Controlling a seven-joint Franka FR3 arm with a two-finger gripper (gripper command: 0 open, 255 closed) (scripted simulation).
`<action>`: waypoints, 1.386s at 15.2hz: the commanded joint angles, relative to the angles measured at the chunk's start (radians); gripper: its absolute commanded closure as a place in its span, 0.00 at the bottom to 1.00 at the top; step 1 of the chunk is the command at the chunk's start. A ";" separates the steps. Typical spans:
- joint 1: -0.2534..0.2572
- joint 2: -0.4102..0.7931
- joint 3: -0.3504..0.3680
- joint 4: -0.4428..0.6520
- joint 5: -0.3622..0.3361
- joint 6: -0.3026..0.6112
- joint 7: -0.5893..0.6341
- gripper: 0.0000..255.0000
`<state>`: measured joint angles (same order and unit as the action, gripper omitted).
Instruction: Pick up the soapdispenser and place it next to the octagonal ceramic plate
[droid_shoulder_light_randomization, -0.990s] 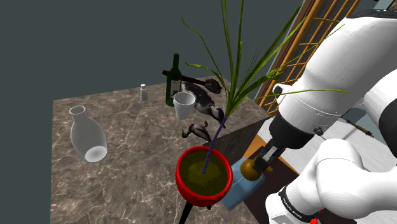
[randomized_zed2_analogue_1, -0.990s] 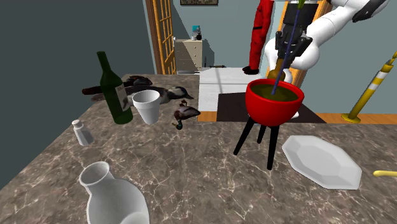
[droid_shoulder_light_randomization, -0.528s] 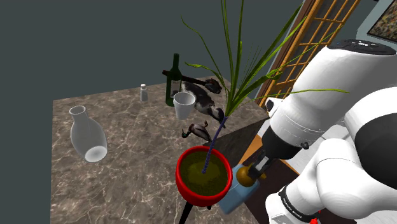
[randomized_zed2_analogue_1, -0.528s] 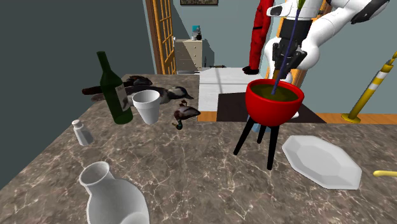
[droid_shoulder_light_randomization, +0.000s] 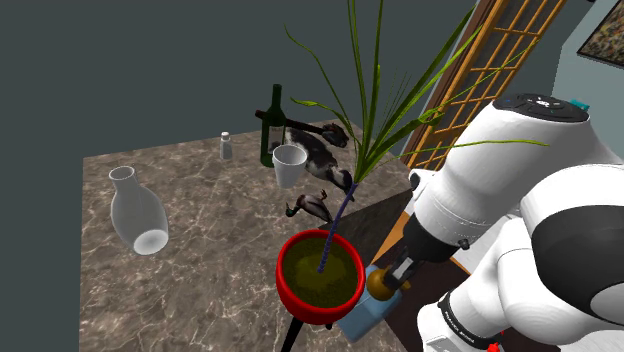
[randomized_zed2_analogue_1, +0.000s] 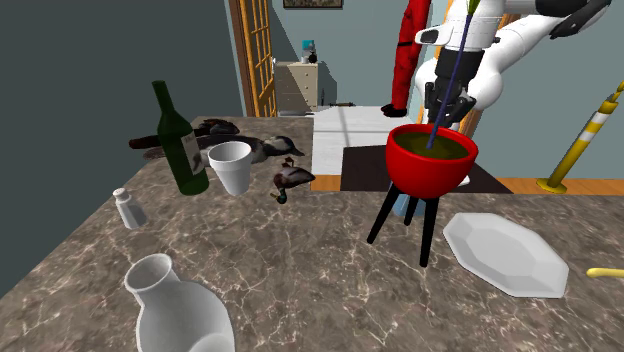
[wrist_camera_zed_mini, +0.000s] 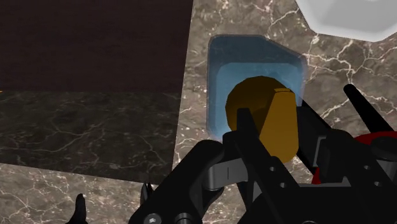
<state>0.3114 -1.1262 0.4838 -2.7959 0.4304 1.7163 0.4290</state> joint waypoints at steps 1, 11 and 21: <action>0.000 0.001 0.001 -0.002 0.001 0.004 -0.001 1.00; -0.008 0.001 -0.014 0.030 -0.014 -0.027 0.000 0.00; -0.026 0.012 -0.052 0.124 -0.053 -0.109 0.004 0.00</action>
<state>0.2857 -1.1142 0.4317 -2.6726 0.3780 1.6074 0.4330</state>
